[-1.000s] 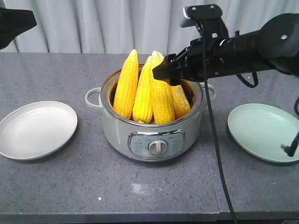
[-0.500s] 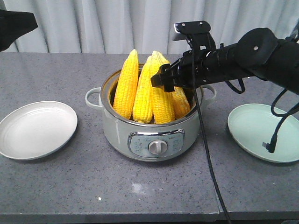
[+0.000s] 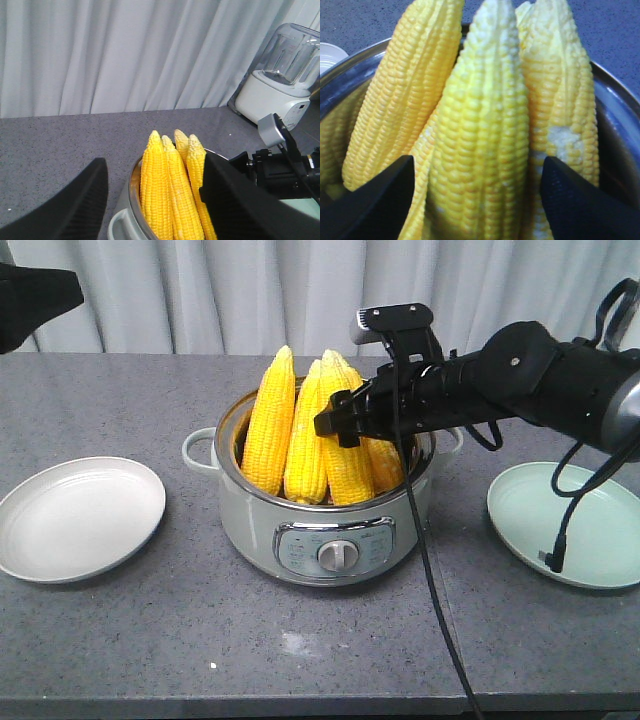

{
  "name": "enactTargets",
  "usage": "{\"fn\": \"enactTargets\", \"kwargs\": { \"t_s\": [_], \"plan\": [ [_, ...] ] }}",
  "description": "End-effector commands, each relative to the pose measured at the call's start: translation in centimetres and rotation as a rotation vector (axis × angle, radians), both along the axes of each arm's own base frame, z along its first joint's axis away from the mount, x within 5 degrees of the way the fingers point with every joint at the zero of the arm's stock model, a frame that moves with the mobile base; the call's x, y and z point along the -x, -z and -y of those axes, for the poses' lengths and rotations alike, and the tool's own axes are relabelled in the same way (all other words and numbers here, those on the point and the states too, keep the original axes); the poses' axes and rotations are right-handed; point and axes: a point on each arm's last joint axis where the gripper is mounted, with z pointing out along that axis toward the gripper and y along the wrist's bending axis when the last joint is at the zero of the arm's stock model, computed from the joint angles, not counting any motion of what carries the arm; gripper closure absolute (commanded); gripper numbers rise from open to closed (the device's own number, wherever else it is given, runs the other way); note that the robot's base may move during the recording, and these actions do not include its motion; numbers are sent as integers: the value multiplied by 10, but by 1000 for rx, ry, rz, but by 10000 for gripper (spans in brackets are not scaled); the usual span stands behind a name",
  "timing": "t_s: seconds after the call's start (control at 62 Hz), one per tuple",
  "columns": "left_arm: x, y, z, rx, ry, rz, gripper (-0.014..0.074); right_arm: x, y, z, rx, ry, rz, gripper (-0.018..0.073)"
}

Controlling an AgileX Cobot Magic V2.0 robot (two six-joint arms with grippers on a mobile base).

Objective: Distribute corn equally
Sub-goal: 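Grasp a corn cob tip with the right gripper and lift it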

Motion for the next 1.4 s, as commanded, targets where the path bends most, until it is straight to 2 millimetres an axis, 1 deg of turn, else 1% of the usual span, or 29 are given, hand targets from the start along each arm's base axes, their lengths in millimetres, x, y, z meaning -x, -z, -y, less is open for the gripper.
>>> {"fn": "enactTargets", "kwargs": {
  "t_s": [0.0, 0.048, 0.113, 0.226, 0.339, 0.468, 0.532, 0.596, 0.645, 0.725, 0.774, 0.806, 0.887, 0.919, 0.951, 1.032, 1.064, 1.145, 1.241, 1.306, 1.386],
  "plan": [
    [5, -16, 0, 34, -7, 55, 178, 6, -30, -12, -46, -6, 126, 41],
    [5, -16, 1, 34, -3, 53, 178, 9, -30, -19, -42, -22, 136, 50],
    [5, -16, 1, 33, 4, 50, 178, 10, -30, -21, -42, -24, 140, 78],
    [6, -15, 2, 33, 12, 47, 178, 10, -31, -21, -41, -22, 141, 183],
    [6, -15, 2, 31, 18, 44, 178, 11, -31, -21, -30, -33, 139, 351],
    [6, -15, 2, 31, 20, 43, 178, 12, -30, -20, -1, -50, 135, 567],
    [6, -15, 2, 31, 20, 43, 178, 14, -31, -19, 15, -60, 138, 571],
    [7, -15, 3, 30, 29, 40, 178, 17, -39, -17, 20, -62, 163, 568],
    [7, -15, 4, 30, 34, 37, 178, 21, -51, -13, 16, -52, 210, 567],
    [7, -14, 4, 29, 42, 34, 178, 31, -83, -1, -17, -15, 317, 566],
    [7, -14, 4, 29, 42, 34, 178, 41, -108, 13, -50, 20, 390, 566],
    [7, -14, 4, 28, 42, 35, 178, 48, -121, 21, -67, 40, 422, 566],
    [7, -14, 4, 28, 44, 34, 178, 74, -162, 52, -127, 107, 516, 566],
    [7, -14, 4, 25, 43, 34, 178, 84, -173, 62, -143, 128, 541, 566],
    [8, -15, 4, 24, 43, 39, 181, 99, -189, 78, -156, 159, 584, 566],
    [8, -21, 4, 7, 39, 52, 182, 133, -217, 106, -165, 220, 675, 566],
    [8, -25, 3, -1, 34, 56, 182, 151, -229, 118, -164, 250, 716, 566],
    [3, -36, 6, -19, 32, 50, 182, 186, -246, 139, -149, 310, 788, 566],
    [-8, -46, 17, -42, 45, 21, 182, 220, -257, 155, -119, 369, 841, 566],
    [-18, -50, 28, -51, 72, -6, 182, 234, -260, 161, -74, 405, 864, 566],
    [-32, -49, 49, -71, 119, -45, 182, 244, -261, 167, -11, 437, 872, 566]
  ]
}}
